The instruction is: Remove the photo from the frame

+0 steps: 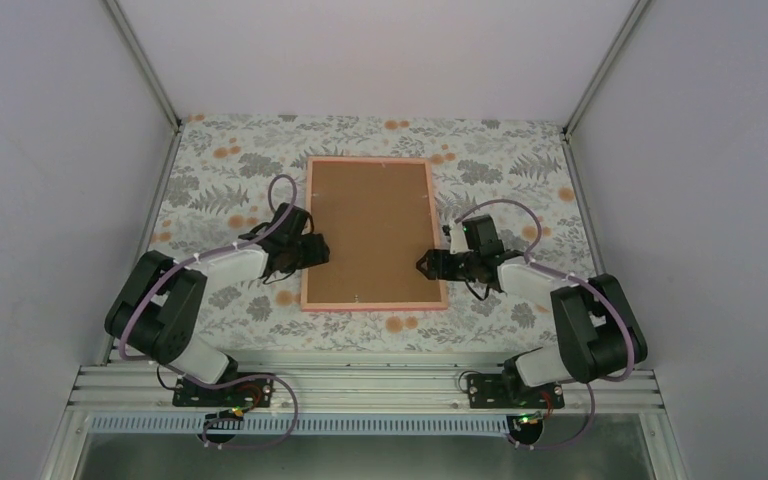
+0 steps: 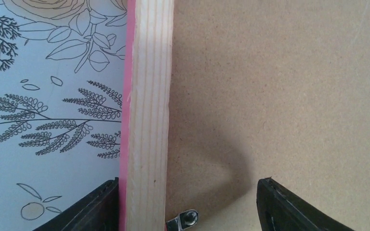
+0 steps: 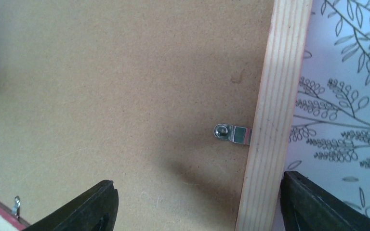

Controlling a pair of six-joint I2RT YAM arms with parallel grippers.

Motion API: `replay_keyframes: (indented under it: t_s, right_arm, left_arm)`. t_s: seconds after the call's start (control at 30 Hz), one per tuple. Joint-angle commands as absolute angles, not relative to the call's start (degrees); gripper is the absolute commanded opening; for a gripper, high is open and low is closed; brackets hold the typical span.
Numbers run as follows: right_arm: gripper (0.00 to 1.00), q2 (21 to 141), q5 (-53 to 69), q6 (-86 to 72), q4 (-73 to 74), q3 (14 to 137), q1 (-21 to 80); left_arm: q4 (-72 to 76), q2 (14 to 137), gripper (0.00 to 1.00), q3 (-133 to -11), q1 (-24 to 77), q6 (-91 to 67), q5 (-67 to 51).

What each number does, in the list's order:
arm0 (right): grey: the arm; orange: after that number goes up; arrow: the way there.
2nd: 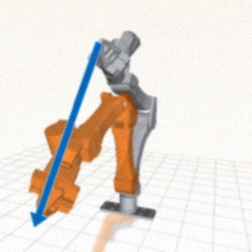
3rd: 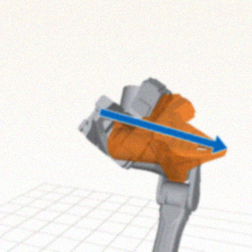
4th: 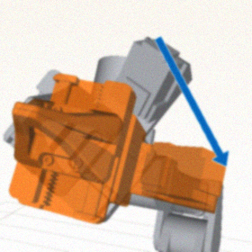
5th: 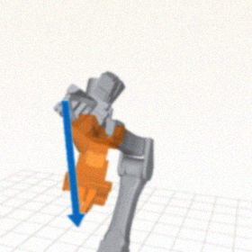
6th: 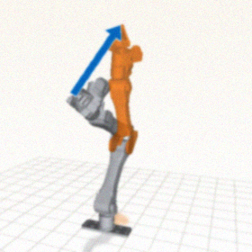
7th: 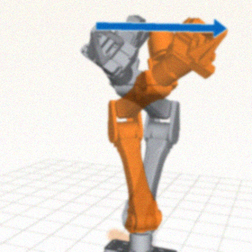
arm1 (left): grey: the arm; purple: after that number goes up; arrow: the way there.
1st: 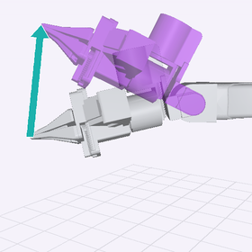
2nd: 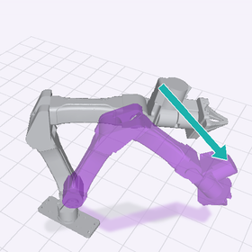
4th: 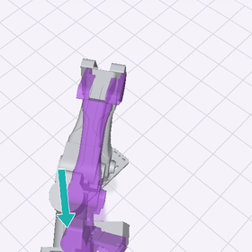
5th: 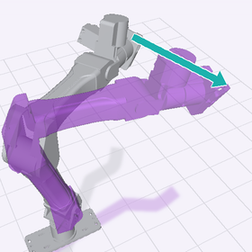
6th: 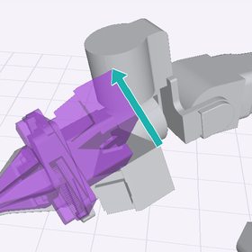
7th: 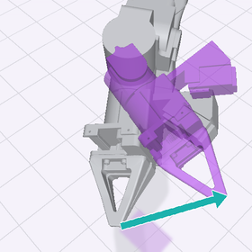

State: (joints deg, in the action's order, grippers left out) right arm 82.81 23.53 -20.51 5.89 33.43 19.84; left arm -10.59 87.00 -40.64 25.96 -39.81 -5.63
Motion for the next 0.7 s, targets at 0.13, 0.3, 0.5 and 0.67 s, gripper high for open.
replay_keyframes:
  t_s: [0.13, 0.3, 0.5, 0.67]
  right_arm:
    - [0.76, 80.2, 24.6, -23.1, 7.8, 31.5, 20.5]
    - [0.76, 78.7, 22.6, -23.3, 9.0, 31.7, 20.4]
    - [0.77, 75.6, 17.0, -23.1, 12.6, 33.8, 20.4]
    - [0.82, 71.9, 11.0, -23.1, 16.7, 36.0, 20.3]
  left_arm:
    - [-10.1, 87.8, 0.78, -43.2, 27.6, -39.2, -0.7]
    - [-12.4, 84.4, 0.96, -42.8, 27.5, -39.0, 3.5]
    - [-15.3, 76.7, 1.0, -41.9, 27.5, -38.6, 7.5]
    - [-19.2, 67.3, 1.0, -41.9, 27.4, -38.3, 10.7]
